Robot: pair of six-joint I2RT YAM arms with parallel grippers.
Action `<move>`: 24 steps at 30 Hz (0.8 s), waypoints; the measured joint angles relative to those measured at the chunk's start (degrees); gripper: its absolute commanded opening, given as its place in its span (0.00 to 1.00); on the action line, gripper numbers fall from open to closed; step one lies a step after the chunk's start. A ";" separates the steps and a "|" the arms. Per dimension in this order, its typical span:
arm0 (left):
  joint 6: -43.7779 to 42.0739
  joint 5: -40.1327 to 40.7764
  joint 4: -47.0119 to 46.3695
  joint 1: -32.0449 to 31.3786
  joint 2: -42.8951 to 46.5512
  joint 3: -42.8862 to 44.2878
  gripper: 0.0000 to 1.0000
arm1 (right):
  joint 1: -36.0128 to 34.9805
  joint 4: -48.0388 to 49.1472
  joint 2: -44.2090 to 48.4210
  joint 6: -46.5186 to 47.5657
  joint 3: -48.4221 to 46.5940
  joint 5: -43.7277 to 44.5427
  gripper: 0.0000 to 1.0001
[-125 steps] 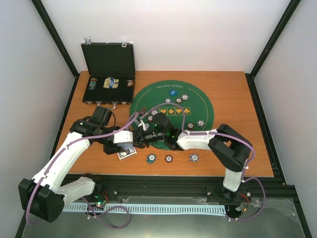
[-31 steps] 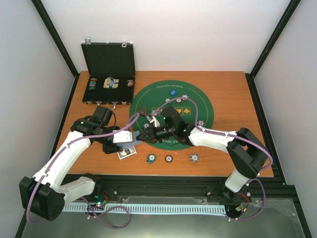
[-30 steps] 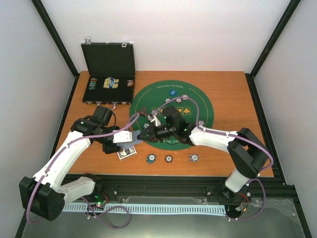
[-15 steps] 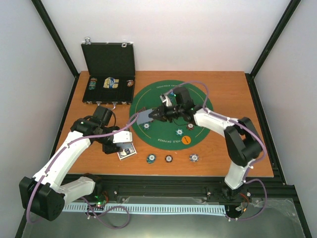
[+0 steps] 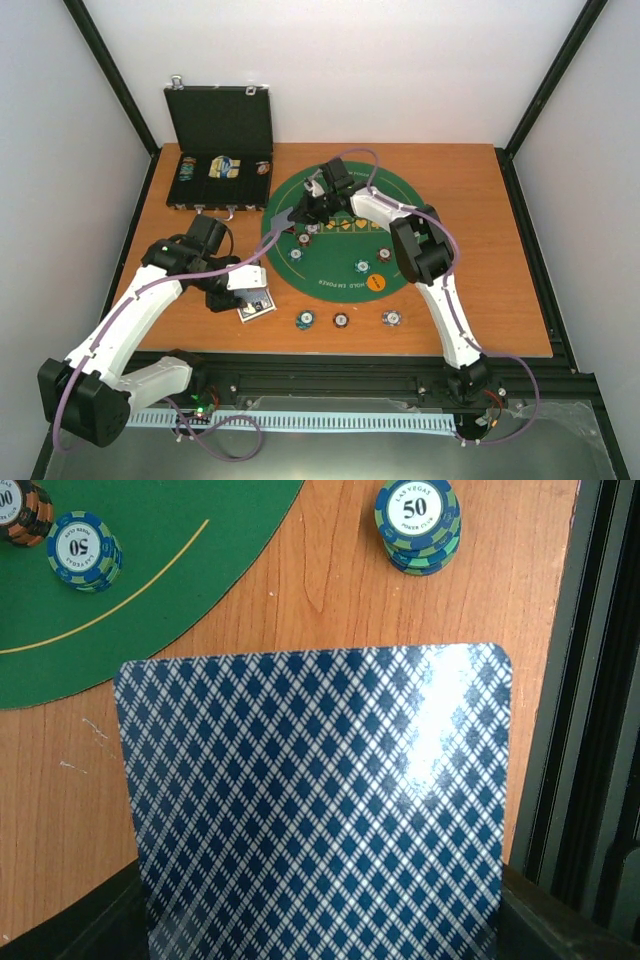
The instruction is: Distribute texas hold em gaming equipment
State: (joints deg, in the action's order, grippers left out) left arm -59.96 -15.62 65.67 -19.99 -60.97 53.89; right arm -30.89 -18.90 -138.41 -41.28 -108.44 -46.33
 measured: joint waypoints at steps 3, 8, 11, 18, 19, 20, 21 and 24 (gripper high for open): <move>0.02 0.00 0.04 0.00 0.00 0.00 0.22 | 0.00 -3.69 -4.13 1.05 -6.47 0.63 0.03; 0.09 0.00 0.15 0.00 0.00 0.00 0.22 | 0.00 -8.24 -6.78 2.60 -12.66 1.60 0.29; 0.24 -0.02 0.17 0.00 0.00 0.00 0.22 | 0.02 -10.71 -6.95 3.61 -14.29 2.62 0.37; 0.42 -0.02 0.20 0.00 -0.02 0.00 0.22 | 0.66 -15.45 -5.33 6.97 -13.90 5.22 0.51; 0.44 -0.02 0.20 0.00 -0.04 0.00 0.22 | 0.83 -15.96 -4.37 7.30 -13.18 5.60 0.52; 0.50 -0.02 0.20 0.00 -0.04 0.00 0.22 | 1.01 -16.31 -3.26 7.61 -12.37 5.86 0.53; 0.63 -0.04 0.20 0.00 -0.04 0.00 0.22 | 1.22 -16.46 -1.70 7.98 -11.21 6.19 0.53; 1.01 -0.09 0.17 0.00 -0.22 0.00 0.21 | 1.62 -15.58 5.05 8.41 -5.33 6.93 0.54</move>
State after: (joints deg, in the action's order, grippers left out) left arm -58.96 -15.70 65.84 -19.99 -61.19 53.89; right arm -29.28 -34.48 -133.36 -32.86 -113.78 -39.40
